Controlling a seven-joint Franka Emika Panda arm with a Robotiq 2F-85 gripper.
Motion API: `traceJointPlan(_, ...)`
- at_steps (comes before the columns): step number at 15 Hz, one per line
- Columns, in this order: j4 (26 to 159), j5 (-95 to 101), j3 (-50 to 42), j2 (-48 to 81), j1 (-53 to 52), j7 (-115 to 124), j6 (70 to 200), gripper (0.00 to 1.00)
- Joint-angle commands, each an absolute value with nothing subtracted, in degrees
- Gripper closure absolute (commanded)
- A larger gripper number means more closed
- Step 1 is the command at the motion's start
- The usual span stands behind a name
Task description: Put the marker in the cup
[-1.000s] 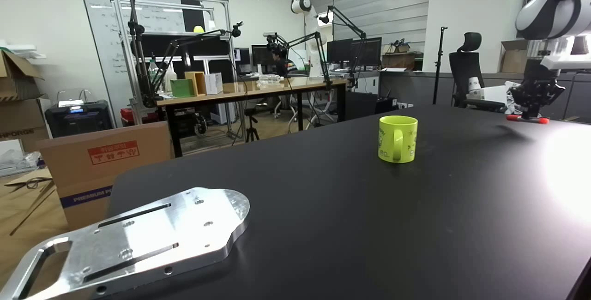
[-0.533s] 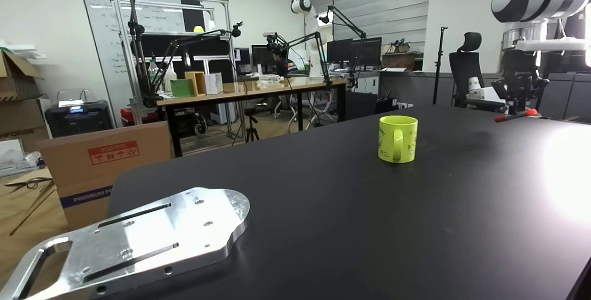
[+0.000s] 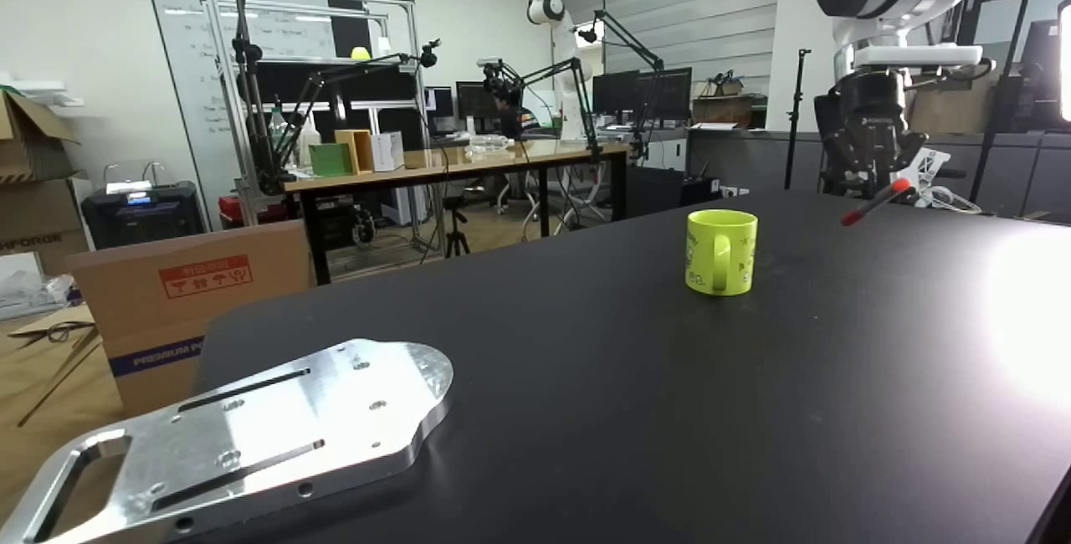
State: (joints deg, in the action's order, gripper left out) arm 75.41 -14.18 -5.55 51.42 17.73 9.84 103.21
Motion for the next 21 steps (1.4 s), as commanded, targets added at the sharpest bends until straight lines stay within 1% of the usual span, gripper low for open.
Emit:
traceJointPlan(1, 67.4, -17.1, -3.7, 53.9, 15.9, 13.6, 95.8, 0.95)
traceJointPlan(12, 55.6, -23.6, 0.8, 55.6, 11.6, 16.4, 79.4, 0.95)
traceJointPlan(21, 50.3, -27.1, 2.8, 61.9, 10.7, 17.0, 73.6, 0.95)
